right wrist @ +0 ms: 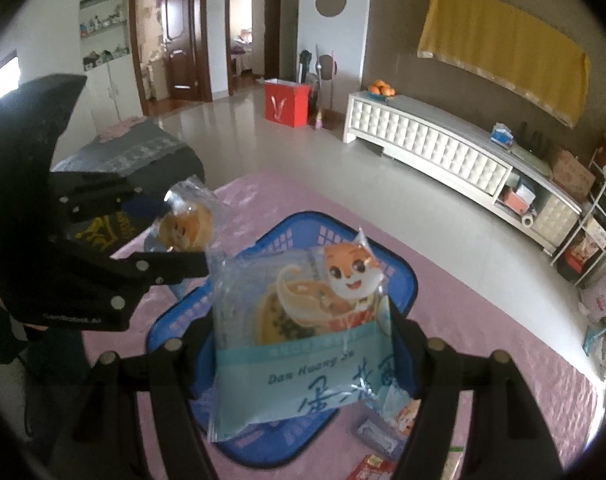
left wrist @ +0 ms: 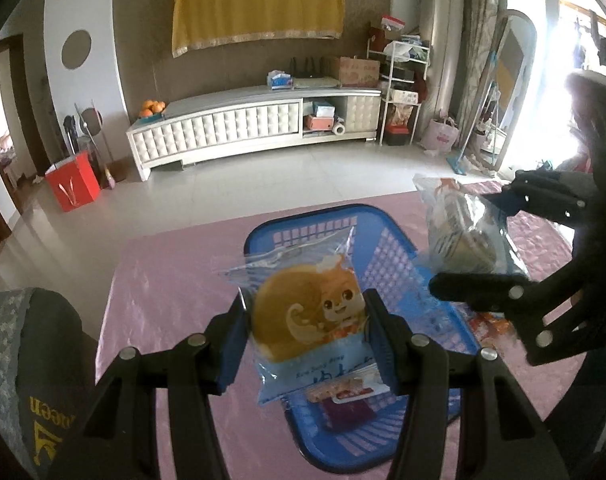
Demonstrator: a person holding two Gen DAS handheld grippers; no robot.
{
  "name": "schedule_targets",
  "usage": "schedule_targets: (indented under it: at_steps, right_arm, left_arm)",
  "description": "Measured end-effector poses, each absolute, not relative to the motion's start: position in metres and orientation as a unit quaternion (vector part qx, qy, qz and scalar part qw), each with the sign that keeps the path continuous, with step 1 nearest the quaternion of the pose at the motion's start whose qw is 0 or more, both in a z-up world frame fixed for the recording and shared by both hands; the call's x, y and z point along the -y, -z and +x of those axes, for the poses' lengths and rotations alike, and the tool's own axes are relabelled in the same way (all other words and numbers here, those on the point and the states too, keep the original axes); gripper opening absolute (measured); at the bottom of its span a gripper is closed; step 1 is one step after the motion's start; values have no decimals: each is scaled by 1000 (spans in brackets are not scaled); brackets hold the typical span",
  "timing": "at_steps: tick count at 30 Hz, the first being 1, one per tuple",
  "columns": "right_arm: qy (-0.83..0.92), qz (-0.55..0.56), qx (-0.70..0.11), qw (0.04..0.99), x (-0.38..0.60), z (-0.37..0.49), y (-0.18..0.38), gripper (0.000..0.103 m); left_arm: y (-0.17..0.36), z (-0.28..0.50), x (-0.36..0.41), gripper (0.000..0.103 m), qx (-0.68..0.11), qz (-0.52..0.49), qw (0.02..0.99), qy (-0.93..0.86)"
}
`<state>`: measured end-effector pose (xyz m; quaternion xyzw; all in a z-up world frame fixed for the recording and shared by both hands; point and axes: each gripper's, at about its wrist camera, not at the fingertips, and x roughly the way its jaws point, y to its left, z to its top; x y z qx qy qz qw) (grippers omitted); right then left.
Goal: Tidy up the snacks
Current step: 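Carry both bread bags over the basket and release them inside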
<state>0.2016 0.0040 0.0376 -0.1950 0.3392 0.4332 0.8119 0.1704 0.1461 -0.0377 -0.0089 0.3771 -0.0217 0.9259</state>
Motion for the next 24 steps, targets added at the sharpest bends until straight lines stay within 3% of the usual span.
schedule_targets:
  at_steps: [12,15,19,24]
  right_arm:
    - [-389,-233,-384,804,-44,243,11,74]
    - [-380,-261,-381,801,-53,248,19,80]
    - [-371,-272,-355,814,-51,244,20,98]
    - [-341,-258,-331,841,-33,231,5,98]
  left_arm:
    - [69,192,-167,52,-399,-59,915,17]
    - [70,194,-167,52,-400,-61,914,12]
    - [70,191,-163,52,-402,-56,914,9]
    - [71,191,-158,52,-409,-62,910,11]
